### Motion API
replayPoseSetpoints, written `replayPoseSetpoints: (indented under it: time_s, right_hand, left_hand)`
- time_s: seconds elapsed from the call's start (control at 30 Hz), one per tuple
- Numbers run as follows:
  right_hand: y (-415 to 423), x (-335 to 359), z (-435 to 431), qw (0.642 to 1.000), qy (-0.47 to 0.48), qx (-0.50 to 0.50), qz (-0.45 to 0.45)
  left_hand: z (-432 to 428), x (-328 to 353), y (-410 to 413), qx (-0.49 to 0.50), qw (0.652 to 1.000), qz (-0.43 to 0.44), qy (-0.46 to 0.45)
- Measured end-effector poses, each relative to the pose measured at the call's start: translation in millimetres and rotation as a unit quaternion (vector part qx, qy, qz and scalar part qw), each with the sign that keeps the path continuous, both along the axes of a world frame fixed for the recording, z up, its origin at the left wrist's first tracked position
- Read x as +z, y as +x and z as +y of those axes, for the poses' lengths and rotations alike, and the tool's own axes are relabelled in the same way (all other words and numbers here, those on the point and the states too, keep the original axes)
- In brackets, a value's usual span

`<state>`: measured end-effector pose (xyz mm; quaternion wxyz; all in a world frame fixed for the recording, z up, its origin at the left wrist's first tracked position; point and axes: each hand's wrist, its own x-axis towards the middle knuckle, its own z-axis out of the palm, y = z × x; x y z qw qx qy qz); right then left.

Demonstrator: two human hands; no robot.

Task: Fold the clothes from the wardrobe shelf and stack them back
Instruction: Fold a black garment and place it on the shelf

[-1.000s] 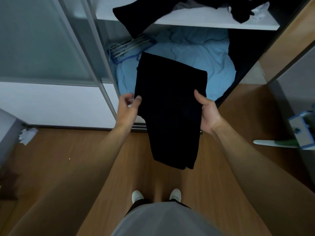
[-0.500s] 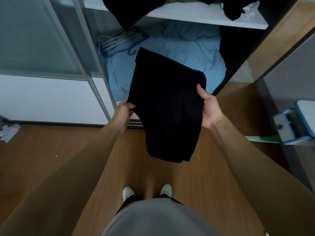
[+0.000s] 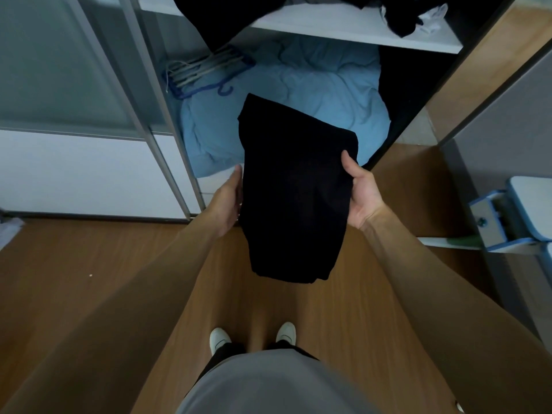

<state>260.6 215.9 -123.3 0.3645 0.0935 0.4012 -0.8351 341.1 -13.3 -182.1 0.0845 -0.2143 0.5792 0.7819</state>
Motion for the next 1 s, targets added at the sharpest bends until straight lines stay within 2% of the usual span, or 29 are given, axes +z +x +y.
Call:
replayPoseSetpoints:
  time_s: [0.07,0.1,0.2,0.27,0.4,0.53,0.63,0.77,0.9,1.0]
  right_hand:
    - [-1,0,2,1.0,0.003,-0.008,0.0]
    - [-2,0,3,1.0,0.003,-0.01,0.002]
    - [-6,6,3,1.0,0.008,-0.021,0.004]
    - [-10,9,2,0.999,0.031,-0.023,0.007]
    - [-9,12,0,0.994,0.101,-0.005,0.043]
    - [19,-16,10,0.948,0.273,0.074,0.146]
    - [37,-43,6,0.932,0.315,0.016,0.178]
    - [42,-37,-9,0.955,0.271,-0.067,0.103]
    - [28,-18,-11,0.955,0.289,-0.067,0.025]
    - [20,-8,-11,0.949,0.311,-0.048,-0.015]
  left_hand:
    - [0,3,5,-0.049,0.995,0.047,0.075]
    - [0,5,7,-0.075,0.993,0.059,0.074]
    - [5,7,7,-0.105,0.992,0.058,-0.034]
    - [8,7,0,-0.076,0.994,0.062,-0.047]
    - [16,12,-10,0.003,0.999,0.046,0.011]
    - [11,18,-15,0.038,0.999,0.028,0.02]
    - [5,21,-17,0.046,0.999,0.003,0.004]
    - [-7,20,-14,0.002,0.997,-0.006,-0.075]
    - [-14,6,3,-0.071,0.989,-0.036,-0.124]
    - [-3,-1,2,-0.007,0.992,-0.034,-0.121]
